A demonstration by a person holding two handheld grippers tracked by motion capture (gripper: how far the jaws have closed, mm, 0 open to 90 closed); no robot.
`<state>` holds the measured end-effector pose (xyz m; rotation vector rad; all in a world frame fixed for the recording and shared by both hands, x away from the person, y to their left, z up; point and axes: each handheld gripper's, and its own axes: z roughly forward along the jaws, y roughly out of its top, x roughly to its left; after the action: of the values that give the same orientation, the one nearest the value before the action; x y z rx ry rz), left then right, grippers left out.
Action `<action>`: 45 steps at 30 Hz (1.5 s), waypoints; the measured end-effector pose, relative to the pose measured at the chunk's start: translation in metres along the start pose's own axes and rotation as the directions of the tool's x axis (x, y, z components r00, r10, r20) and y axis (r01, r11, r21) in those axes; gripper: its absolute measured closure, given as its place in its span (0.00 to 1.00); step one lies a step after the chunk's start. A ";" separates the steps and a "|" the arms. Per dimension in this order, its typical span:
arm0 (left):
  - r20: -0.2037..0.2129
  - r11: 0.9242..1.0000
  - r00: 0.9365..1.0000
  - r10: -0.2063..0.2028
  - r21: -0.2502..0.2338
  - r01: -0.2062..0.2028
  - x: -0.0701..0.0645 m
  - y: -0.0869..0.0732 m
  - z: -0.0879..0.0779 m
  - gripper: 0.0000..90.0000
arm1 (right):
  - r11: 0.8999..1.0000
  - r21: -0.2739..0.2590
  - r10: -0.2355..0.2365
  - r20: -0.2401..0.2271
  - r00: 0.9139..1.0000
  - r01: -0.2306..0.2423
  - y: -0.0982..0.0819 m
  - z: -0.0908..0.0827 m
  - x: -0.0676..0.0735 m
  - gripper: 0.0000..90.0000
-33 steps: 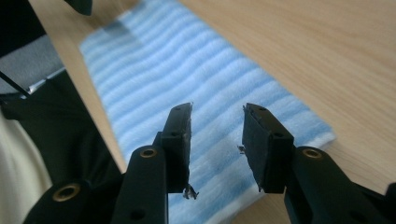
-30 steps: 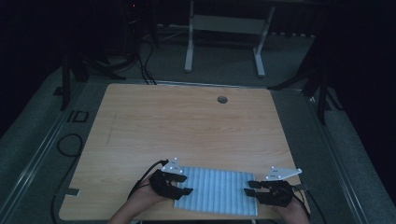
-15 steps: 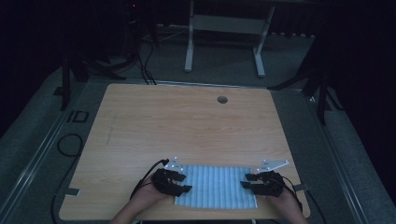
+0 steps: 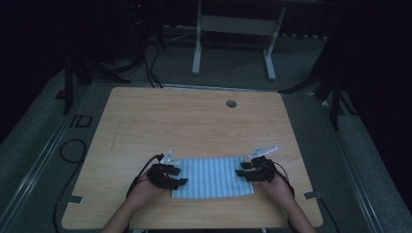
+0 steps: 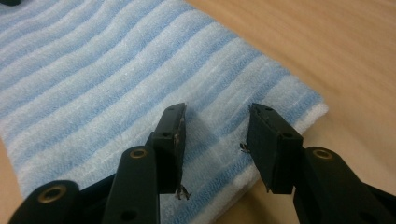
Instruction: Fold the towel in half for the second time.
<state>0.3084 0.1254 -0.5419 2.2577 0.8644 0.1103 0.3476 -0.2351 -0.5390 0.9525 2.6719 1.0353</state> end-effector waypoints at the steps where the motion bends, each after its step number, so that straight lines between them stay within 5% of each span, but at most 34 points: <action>1: -0.006 1.000 1.000 -0.006 -0.001 0.006 0.004 0.001 -0.001 0.53 | 1.000 0.004 0.001 -0.005 1.000 -0.001 0.004 0.003 -0.002 0.62; 11: -0.056 0.998 0.997 -0.061 -0.018 0.060 0.050 0.003 -0.007 0.53 | 1.000 0.025 0.010 -0.019 1.000 -0.010 0.046 0.035 -0.014 0.60; 26: -0.091 0.993 0.989 -0.119 -0.018 0.118 0.085 0.009 -0.012 0.53 | 1.000 0.011 0.027 -0.008 1.000 -0.027 0.075 0.060 -0.022 0.58; 35: -0.086 0.990 0.987 -0.136 -0.049 0.132 0.085 0.013 -0.015 0.50 | 1.000 0.017 -0.004 0.005 1.000 0.004 0.080 0.058 -0.020 0.53; 45: -0.088 0.987 0.990 -0.112 -0.124 0.101 0.065 0.001 -0.029 0.26 | 0.998 -0.067 0.008 -0.018 1.000 -0.009 0.071 0.036 -0.010 0.34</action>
<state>0.3504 0.1818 -0.5302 2.1045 1.0004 0.2158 0.4038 -0.1802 -0.5216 0.9471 2.6309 1.1332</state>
